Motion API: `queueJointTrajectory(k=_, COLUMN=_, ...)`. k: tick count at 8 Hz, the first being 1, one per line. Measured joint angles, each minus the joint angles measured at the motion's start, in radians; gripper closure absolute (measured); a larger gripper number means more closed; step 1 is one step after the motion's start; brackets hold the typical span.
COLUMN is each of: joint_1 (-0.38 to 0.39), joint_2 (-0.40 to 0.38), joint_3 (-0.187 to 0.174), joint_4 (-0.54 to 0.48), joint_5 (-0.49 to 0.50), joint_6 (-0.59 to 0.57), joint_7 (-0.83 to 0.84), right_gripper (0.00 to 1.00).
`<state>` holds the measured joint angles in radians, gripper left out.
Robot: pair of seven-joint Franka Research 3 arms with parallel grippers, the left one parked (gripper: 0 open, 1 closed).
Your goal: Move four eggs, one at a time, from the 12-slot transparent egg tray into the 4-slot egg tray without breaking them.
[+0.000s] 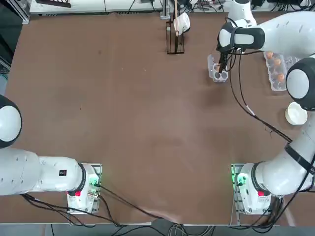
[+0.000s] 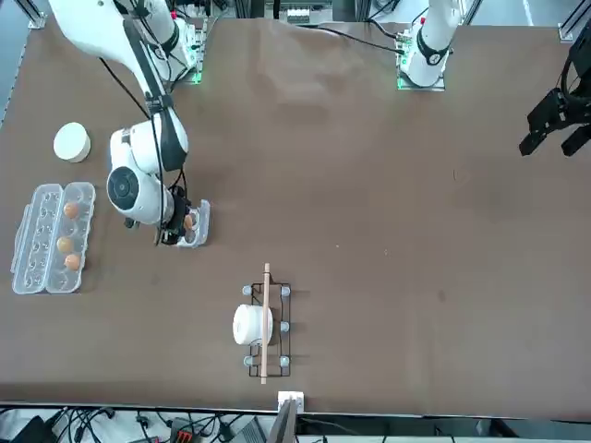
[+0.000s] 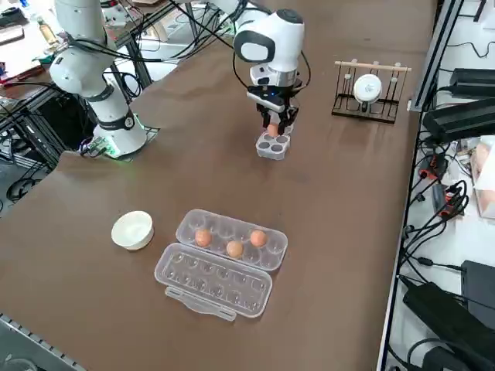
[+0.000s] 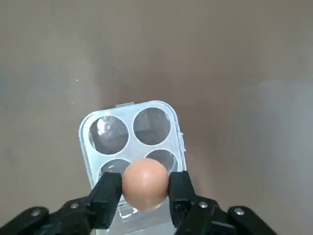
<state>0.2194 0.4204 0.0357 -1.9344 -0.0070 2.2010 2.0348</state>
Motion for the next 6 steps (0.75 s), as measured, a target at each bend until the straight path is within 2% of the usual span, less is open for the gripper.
queueJointTrajectory(k=6, joint_1=0.009, joint_2=-0.001, joint_3=-0.003, joint_4=-0.032, joint_5=0.000, joint_6=0.028, joint_7=0.011, right_gripper=0.44)
